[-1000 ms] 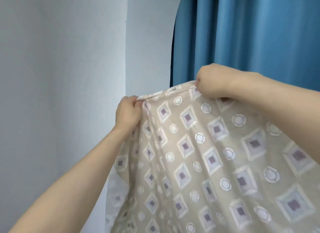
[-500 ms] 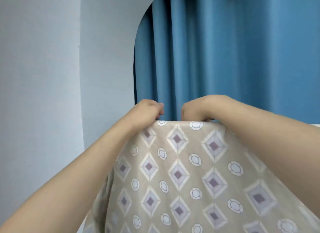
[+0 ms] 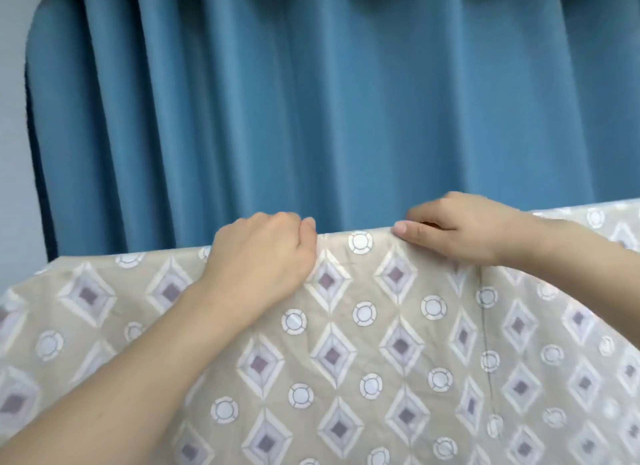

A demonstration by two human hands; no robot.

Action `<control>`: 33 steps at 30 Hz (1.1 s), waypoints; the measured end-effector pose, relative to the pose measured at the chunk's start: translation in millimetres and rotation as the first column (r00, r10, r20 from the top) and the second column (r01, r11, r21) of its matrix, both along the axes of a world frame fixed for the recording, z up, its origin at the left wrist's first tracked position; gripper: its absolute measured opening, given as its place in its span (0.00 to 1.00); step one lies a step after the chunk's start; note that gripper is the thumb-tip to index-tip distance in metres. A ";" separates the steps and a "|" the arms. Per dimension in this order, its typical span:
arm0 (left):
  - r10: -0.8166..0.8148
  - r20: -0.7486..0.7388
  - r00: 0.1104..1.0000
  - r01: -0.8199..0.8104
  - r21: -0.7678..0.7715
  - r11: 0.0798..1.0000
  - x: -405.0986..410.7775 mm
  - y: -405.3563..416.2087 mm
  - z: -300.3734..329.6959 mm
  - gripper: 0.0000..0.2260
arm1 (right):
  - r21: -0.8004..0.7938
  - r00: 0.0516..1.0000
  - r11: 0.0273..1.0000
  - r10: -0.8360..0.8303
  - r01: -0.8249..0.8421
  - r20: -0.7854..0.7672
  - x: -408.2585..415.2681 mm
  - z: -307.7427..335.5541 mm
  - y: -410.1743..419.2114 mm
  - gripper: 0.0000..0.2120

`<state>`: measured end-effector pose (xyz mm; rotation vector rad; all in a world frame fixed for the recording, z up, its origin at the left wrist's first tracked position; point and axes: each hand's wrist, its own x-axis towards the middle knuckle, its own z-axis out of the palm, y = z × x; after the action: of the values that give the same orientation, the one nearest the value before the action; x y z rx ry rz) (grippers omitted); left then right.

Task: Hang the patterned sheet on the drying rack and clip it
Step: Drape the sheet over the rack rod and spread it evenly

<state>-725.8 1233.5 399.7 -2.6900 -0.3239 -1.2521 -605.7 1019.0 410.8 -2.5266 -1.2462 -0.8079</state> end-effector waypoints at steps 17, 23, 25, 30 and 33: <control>-0.103 0.219 0.970 0.094 0.052 0.994 40.1 -11.9 40.6 0.09 | 0.499 0.991 0.865 -0.016 -0.054 0.136 37.7 22.2 3.6 0.16; 0.031 -0.110 0.993 -0.041 -0.090 0.995 49.8 -18.6 45.3 0.08 | 0.228 0.963 0.948 -0.176 0.222 -0.204 54.8 28.2 21.8 0.17; -0.045 -0.167 0.985 0.026 -0.119 0.993 47.5 -33.9 36.3 0.10 | 0.201 0.946 0.951 -0.178 0.236 -0.270 54.6 24.5 11.1 0.17; -0.169 -0.131 0.977 0.174 0.028 0.984 49.0 -97.3 8.0 0.15 | 0.262 0.941 0.912 -0.265 0.315 -0.210 55.0 13.5 -43.9 0.23; -0.237 -0.070 0.969 0.245 0.157 0.957 71.9 -137.9 -10.6 0.11 | 0.338 0.930 0.867 -0.324 0.366 -0.174 65.7 -7.8 -94.2 0.23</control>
<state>-653.8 1095.6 389.1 -2.6717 0.1151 -1.2081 -540.0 924.8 403.1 -2.4649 -0.5429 -0.8610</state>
